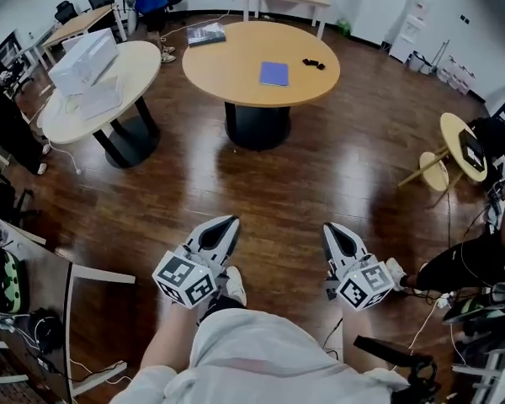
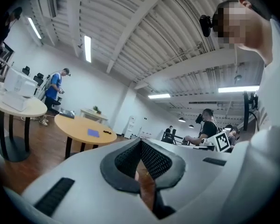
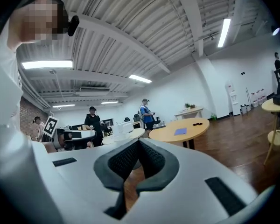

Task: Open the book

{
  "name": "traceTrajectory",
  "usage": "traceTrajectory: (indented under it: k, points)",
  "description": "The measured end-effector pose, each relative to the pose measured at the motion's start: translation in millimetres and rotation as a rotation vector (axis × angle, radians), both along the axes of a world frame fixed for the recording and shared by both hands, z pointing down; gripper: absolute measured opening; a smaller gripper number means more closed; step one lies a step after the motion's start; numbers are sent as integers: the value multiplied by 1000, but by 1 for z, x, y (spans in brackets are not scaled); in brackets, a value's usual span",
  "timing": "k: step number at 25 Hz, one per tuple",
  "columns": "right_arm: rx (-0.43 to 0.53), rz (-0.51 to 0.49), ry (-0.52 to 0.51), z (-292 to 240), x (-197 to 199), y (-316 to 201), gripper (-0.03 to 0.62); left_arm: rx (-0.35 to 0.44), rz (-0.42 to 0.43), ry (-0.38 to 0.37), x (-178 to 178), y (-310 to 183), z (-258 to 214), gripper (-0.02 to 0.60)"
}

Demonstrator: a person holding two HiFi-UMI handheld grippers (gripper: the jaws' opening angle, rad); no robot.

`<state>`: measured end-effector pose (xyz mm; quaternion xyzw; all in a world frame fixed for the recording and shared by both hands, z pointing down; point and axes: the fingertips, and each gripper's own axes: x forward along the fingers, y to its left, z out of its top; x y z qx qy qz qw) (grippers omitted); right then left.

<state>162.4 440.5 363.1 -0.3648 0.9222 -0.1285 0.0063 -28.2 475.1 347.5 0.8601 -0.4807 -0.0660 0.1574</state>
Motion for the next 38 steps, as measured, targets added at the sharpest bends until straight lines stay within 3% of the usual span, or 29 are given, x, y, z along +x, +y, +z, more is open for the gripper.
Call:
traceTrajectory:
  k: [10, 18, 28, 38]
  points:
    - [3, -13, 20, -6, -92, -113, -3, -13, -24, 25, -98, -107, -1, 9]
    - [2, -24, 43, -9, -134, -171, -3, -19, -16, 33, -134, -164, 1, 9]
    - [-17, -41, 25, 6, -133, -260, -3, -48, -37, 17, -134, -248, 11, 9]
    - [4, -58, -7, 6, -75, -417, -3, -46, -41, -44, -69, -402, 4, 9]
